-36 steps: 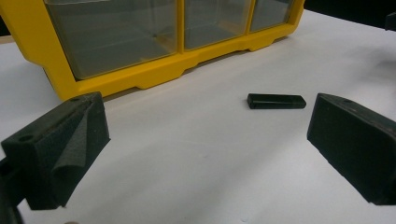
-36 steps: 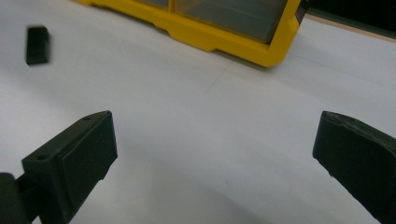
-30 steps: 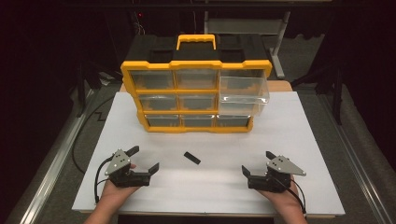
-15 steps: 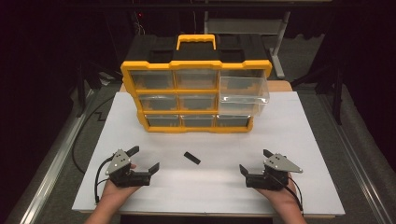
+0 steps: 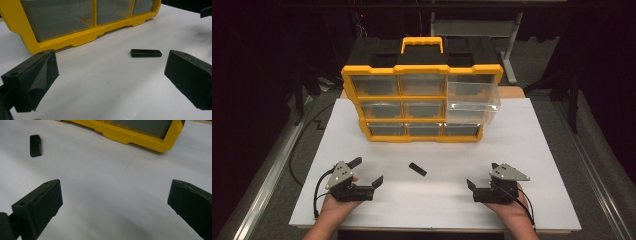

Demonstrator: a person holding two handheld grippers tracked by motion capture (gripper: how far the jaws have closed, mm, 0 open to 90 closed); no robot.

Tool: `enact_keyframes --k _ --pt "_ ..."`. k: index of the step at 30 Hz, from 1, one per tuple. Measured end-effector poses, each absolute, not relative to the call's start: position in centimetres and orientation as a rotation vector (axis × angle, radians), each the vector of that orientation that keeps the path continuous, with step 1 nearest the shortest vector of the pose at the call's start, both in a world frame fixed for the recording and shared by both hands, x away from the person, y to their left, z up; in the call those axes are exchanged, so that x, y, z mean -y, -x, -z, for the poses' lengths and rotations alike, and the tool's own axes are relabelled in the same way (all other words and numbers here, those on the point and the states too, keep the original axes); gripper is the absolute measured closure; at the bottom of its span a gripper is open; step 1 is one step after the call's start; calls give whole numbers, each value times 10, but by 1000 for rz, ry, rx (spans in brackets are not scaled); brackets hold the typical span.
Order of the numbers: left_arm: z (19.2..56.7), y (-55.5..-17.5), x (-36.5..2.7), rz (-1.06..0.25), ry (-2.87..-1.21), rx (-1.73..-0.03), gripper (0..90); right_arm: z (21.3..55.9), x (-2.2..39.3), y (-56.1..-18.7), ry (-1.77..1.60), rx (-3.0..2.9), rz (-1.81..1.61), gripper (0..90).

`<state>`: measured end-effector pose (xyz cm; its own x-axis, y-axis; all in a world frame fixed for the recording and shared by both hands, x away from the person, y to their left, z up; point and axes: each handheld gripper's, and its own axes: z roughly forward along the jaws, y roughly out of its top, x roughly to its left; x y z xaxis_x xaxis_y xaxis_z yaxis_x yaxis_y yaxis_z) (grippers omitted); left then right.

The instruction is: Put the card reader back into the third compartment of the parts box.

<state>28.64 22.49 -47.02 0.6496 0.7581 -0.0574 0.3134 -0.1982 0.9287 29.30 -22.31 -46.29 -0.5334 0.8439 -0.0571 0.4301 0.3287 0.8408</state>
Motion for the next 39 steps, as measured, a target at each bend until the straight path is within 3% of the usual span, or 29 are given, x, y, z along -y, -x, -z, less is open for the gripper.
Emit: enact_keyframes --k 39 --pt "470 -283 -223 -520 -1771 -814 3 466 159 -298 -937 -2330 -1153 6"
